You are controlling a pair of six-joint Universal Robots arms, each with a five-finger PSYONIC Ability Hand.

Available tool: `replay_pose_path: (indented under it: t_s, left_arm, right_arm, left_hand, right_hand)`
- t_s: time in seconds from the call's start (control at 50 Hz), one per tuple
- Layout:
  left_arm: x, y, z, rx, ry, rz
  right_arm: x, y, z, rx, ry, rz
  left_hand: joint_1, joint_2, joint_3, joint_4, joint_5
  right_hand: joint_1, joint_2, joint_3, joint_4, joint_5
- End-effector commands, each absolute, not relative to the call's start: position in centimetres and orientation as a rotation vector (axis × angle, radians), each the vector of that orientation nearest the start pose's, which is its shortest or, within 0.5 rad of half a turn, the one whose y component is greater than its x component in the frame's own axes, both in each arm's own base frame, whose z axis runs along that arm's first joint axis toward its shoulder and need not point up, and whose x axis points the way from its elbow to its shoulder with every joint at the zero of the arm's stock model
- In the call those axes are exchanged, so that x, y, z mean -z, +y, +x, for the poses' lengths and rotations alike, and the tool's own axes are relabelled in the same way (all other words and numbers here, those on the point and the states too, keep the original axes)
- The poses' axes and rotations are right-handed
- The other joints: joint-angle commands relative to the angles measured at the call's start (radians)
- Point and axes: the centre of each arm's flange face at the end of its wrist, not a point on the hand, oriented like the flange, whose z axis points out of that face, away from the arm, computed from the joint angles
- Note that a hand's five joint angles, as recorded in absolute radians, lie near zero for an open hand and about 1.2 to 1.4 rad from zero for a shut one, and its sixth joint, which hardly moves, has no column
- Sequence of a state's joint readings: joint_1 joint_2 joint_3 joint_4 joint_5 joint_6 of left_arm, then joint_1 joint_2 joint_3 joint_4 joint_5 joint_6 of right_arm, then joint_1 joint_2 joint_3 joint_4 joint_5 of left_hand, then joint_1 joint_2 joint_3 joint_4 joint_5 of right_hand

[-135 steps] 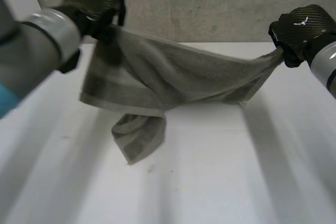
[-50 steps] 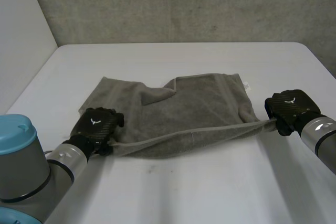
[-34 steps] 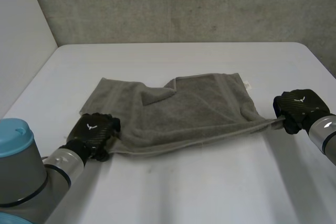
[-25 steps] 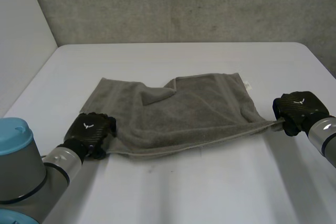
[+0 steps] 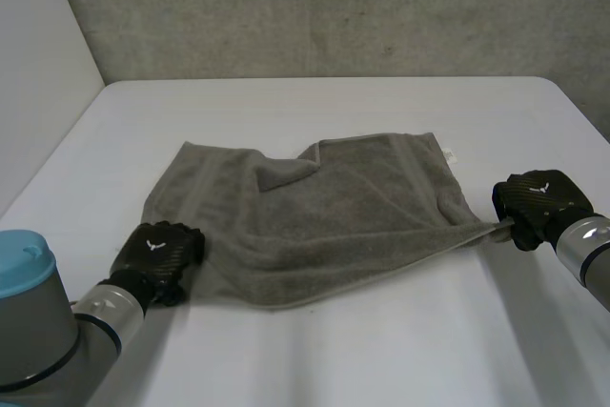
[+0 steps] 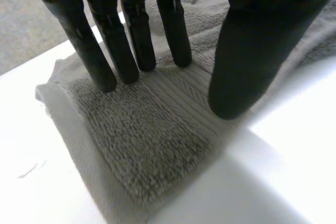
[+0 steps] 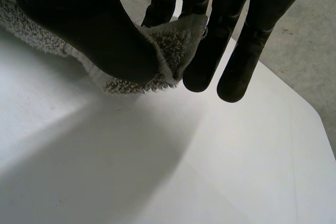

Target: Fold the towel.

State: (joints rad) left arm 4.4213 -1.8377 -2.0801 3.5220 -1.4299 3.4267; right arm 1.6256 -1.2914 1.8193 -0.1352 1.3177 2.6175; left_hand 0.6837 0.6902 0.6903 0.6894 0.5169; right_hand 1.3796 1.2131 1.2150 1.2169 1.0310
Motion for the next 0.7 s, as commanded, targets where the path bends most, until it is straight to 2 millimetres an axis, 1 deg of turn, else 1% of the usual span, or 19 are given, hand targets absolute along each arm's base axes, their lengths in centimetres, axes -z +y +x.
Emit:
replay_pose_path:
  t_s: [0.02, 0.04, 0.12, 0.18, 0.3, 0.48, 0.62, 0.7]
  left_arm:
    - [-12.4, -20.6, -22.3, 1.817, 2.568, 0.952]
    - [-12.4, -20.5, -22.5, 1.82, 2.567, 0.963]
    - [-12.1, -20.1, -22.9, 1.811, 2.569, 0.998]
    - [-12.0, -20.2, -22.9, 1.811, 2.568, 1.002]
    - [-11.3, -20.4, -23.2, 1.784, 2.583, 1.021]
    - [-10.9, -21.4, -23.7, 1.793, 2.583, 1.011]
    - [-11.6, -22.2, -24.3, 1.854, 2.55, 1.004]
    - [-12.1, -23.1, -24.4, 1.923, 2.495, 0.985]
  right_arm:
    - [-16.5, -29.1, 17.1, 1.786, 2.462, -0.97]
    - [-16.5, -29.1, 17.1, 1.786, 2.462, -0.97]
    - [-16.4, -29.2, 17.1, 1.784, 2.463, -0.97]
    - [-16.4, -29.2, 17.1, 1.782, 2.464, -0.972]
    - [-16.2, -29.2, 17.1, 1.772, 2.469, -0.978]
    - [-16.0, -29.2, 17.1, 1.767, 2.472, -0.985]
    - [-16.0, -29.1, 17.1, 1.765, 2.471, -0.989]
    - [-16.0, -29.2, 17.1, 1.768, 2.472, -0.989]
  left_hand:
    - [-0.059, -0.066, -0.066, -0.065, -0.067]
    - [-0.094, -0.101, -0.101, -0.1, -0.102]
    - [-0.094, -0.101, -0.101, -0.1, -0.102]
    - [-0.091, -0.098, -0.098, -0.097, -0.099]
    - [-0.086, -0.092, -0.092, -0.091, -0.093]
    - [-0.027, -0.034, -0.034, -0.033, -0.035]
    - [0.076, 0.069, 0.069, 0.07, 0.068]
    - [0.146, 0.14, 0.139, 0.14, 0.138]
  right_hand:
    - [0.017, 0.183, 0.181, 0.179, 0.191]
    - [0.017, 0.183, 0.181, 0.179, 0.191]
    - [0.017, 0.183, 0.181, 0.179, 0.191]
    - [0.017, 0.183, 0.181, 0.179, 0.191]
    - [0.017, 0.183, 0.181, 0.179, 0.191]
    - [0.017, 0.183, 0.181, 0.179, 0.191]
    - [0.017, 0.183, 0.181, 0.179, 0.191]
    - [0.017, 0.183, 0.181, 0.179, 0.191]
